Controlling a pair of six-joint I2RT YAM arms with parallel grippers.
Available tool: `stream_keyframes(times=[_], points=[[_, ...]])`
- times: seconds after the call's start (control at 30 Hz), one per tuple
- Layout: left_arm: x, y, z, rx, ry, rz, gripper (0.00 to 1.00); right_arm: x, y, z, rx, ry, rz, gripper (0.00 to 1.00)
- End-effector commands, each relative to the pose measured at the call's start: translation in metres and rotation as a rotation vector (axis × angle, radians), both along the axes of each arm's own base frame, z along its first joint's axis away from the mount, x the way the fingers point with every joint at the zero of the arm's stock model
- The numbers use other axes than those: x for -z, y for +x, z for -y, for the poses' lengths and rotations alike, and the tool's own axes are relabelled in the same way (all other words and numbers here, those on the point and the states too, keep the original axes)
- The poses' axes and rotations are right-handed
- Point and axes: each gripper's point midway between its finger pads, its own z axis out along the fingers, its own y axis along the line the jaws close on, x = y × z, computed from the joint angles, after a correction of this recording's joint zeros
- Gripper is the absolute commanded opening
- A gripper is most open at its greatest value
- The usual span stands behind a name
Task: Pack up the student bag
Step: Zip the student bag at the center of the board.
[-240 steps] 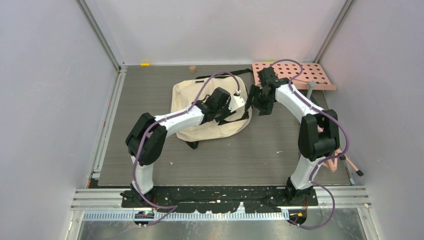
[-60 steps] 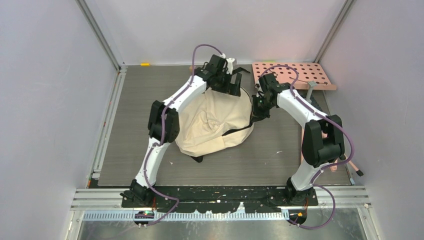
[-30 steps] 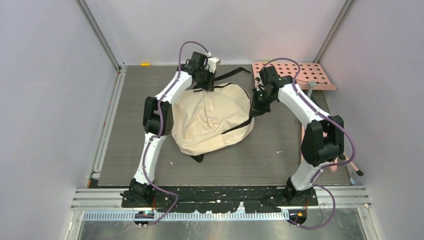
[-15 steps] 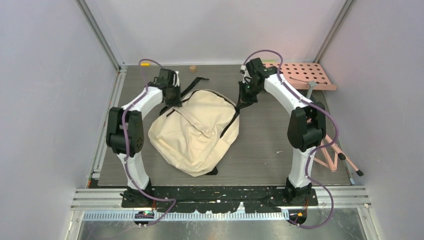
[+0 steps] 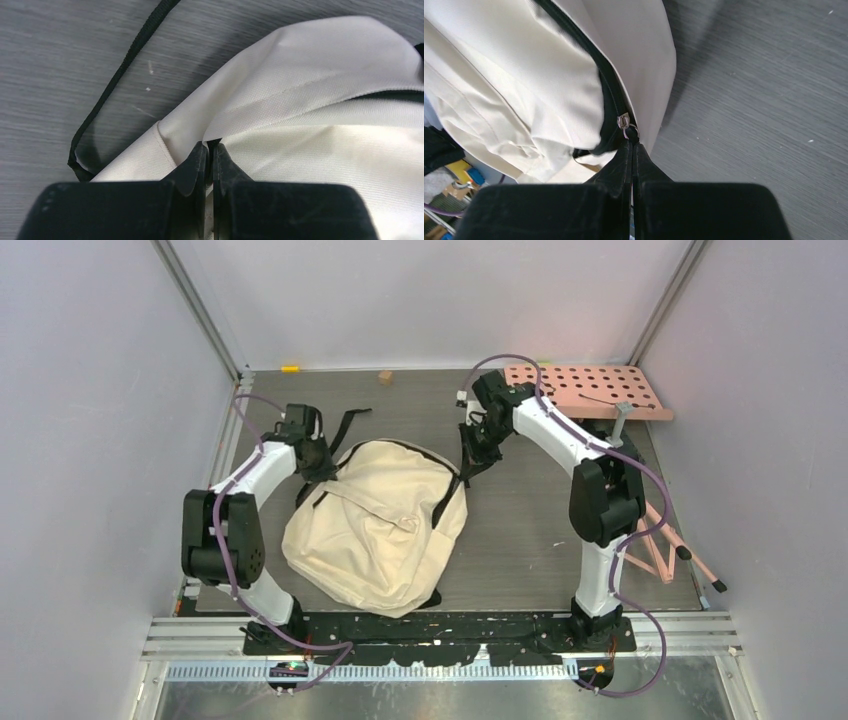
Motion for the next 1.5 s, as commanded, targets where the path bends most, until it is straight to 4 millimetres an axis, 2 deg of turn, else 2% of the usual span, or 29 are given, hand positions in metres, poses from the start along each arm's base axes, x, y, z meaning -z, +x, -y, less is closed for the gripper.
stream_keyframes(times=[0.0,0.07,0.17,0.23,0.27,0.3,0.37,0.4,0.43,0.53,0.6,0.63,0.73,0.83,1.0,1.13,1.33,1.4,1.47], points=[[0.001,-0.017,-0.046,-0.137,0.051,-0.030,0.00,-0.010,-0.034,0.024,-0.048,-0.080,-0.018,0.01],[-0.001,-0.017,-0.052,-0.151,0.047,-0.025,0.00,-0.012,-0.044,0.023,-0.062,-0.058,-0.038,0.01],[-0.004,-0.017,-0.050,-0.147,0.035,-0.019,0.00,-0.010,-0.058,0.014,-0.104,-0.025,-0.074,0.01],[-0.010,-0.013,-0.040,-0.108,-0.014,0.005,0.00,-0.007,-0.065,0.008,-0.136,-0.034,-0.084,0.01],[-0.016,-0.009,-0.034,-0.078,-0.039,0.029,0.03,-0.006,-0.064,0.005,-0.145,-0.052,-0.070,0.01],[-0.024,-0.004,-0.029,-0.046,-0.060,0.065,0.19,-0.005,-0.061,0.004,-0.147,-0.060,-0.061,0.01],[-0.047,0.010,-0.017,0.054,-0.089,0.178,0.58,-0.007,-0.052,0.001,-0.131,-0.068,-0.027,0.01],[-0.061,0.017,-0.011,0.118,-0.074,0.243,0.71,-0.011,-0.047,-0.001,-0.120,-0.062,-0.010,0.01],[-0.076,0.024,-0.004,0.180,-0.067,0.307,0.78,-0.013,-0.043,-0.003,-0.115,-0.055,0.007,0.01],[-0.117,0.042,0.025,0.380,-0.084,0.487,0.90,-0.020,-0.035,-0.011,-0.094,-0.023,0.032,0.00],[-0.129,0.049,0.044,0.501,-0.126,0.534,0.92,-0.022,-0.033,-0.015,-0.087,-0.004,0.037,0.01],[-0.128,0.052,0.053,0.545,-0.144,0.527,0.92,-0.022,-0.032,-0.016,-0.086,0.004,0.042,0.01],[-0.118,0.064,0.078,0.657,-0.179,0.473,0.87,-0.023,-0.031,-0.017,-0.081,0.008,0.051,0.01],[-0.113,0.071,0.111,0.783,-0.193,0.458,0.87,-0.022,-0.030,-0.015,-0.080,0.001,0.055,0.01],[-0.086,0.065,0.156,0.946,-0.229,0.355,0.90,-0.020,-0.030,-0.014,-0.077,-0.008,0.054,0.01],[-0.058,0.058,0.166,0.987,-0.263,0.273,1.00,-0.021,-0.029,-0.014,-0.069,-0.009,0.058,0.01],[-0.028,0.045,0.166,1.058,-0.231,0.181,0.98,-0.021,-0.027,-0.013,-0.061,-0.014,0.062,0.01],[-0.021,0.038,0.165,1.076,-0.220,0.136,0.90,-0.020,-0.027,-0.013,-0.056,-0.019,0.063,0.01],[-0.014,0.032,0.164,1.080,-0.219,0.089,0.70,-0.020,-0.026,-0.011,-0.049,-0.029,0.067,0.01]])
